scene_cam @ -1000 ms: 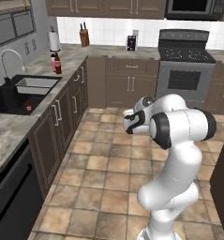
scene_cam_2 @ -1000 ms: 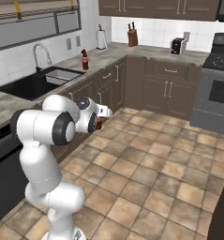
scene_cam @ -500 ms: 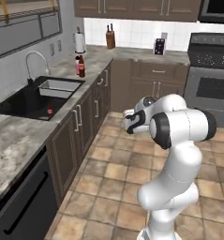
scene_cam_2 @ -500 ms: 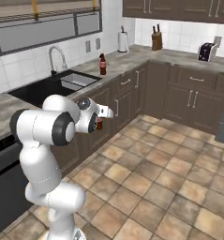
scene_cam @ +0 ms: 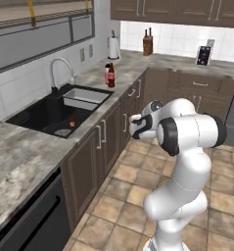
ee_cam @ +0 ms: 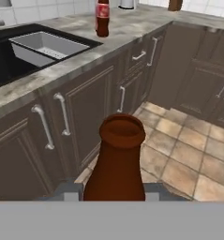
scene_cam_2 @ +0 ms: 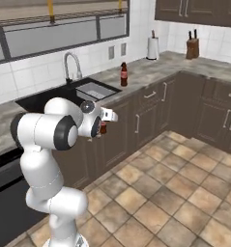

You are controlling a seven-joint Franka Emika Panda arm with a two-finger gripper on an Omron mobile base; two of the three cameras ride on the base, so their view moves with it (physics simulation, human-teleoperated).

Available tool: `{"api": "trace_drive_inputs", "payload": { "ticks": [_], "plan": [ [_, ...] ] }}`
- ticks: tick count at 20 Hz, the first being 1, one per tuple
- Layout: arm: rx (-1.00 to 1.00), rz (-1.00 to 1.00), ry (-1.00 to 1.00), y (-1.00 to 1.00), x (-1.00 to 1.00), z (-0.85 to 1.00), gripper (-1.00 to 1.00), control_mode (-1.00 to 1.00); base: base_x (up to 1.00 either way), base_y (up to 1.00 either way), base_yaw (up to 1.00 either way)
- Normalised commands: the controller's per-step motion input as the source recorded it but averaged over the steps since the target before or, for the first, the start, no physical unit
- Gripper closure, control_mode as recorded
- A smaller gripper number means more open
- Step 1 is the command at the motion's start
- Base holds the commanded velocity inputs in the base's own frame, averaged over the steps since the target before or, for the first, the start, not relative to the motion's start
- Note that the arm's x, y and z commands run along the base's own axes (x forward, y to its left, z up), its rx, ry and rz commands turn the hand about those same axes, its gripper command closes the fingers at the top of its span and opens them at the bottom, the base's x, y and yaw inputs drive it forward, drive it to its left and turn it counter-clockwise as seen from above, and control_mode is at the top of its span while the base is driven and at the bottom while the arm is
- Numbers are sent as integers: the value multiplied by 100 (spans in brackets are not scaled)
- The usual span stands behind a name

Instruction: Place the large bottle from the dining counter next to the other large bottle outside the sink, and place the small bottle from the dining counter next to the other small bottle inside the sink.

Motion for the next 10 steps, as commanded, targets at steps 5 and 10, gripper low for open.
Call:
{"api": "trace_drive_inputs", "payload": {
  "ticks": [5,10],
  "plan": [
    [0,0,0,0,0,0,100,100,74,0,33],
    [0,0,0,0,0,0,100,100,52,0,33]
  ]
}}
